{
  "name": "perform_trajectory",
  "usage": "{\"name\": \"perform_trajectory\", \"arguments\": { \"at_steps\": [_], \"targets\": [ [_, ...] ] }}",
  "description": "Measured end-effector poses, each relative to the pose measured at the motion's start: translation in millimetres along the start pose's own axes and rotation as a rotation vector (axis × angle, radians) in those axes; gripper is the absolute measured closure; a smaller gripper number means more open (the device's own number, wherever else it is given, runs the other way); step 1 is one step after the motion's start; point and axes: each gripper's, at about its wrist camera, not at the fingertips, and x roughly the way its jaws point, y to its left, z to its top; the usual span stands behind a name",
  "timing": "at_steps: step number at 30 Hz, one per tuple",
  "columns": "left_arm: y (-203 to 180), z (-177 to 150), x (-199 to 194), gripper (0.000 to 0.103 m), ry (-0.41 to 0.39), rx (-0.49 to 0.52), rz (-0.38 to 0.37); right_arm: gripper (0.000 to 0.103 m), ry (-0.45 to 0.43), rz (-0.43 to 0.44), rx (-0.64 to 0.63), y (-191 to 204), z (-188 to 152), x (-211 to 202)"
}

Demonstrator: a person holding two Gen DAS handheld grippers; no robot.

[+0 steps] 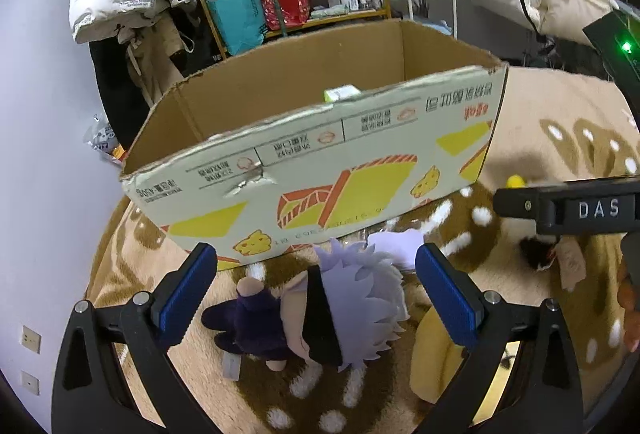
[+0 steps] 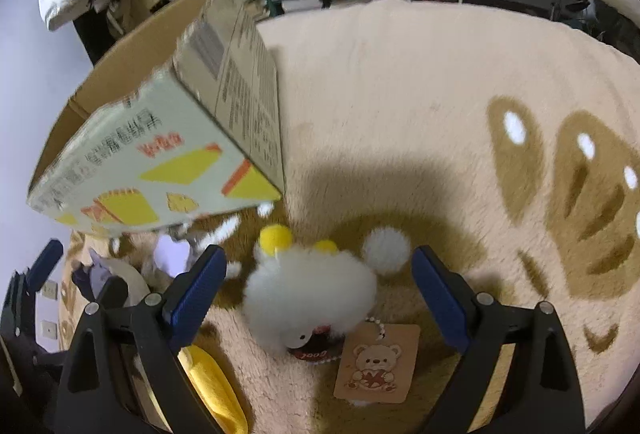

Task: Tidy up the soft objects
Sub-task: 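Grasp the white-haired plush doll with the left tool while the right tool grasps the white fluffy plush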

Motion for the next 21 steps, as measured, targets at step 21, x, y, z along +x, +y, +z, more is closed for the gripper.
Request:
{"name": "perform_trajectory", "arguments": {
  "at_steps": [21],
  "targets": [
    [-6.5,-12.5,23.6,0.004,0.092,0.026,0.008,0.005,0.082,-0.08,-0.121,24.4,-6.5,17.1]
  ]
}}
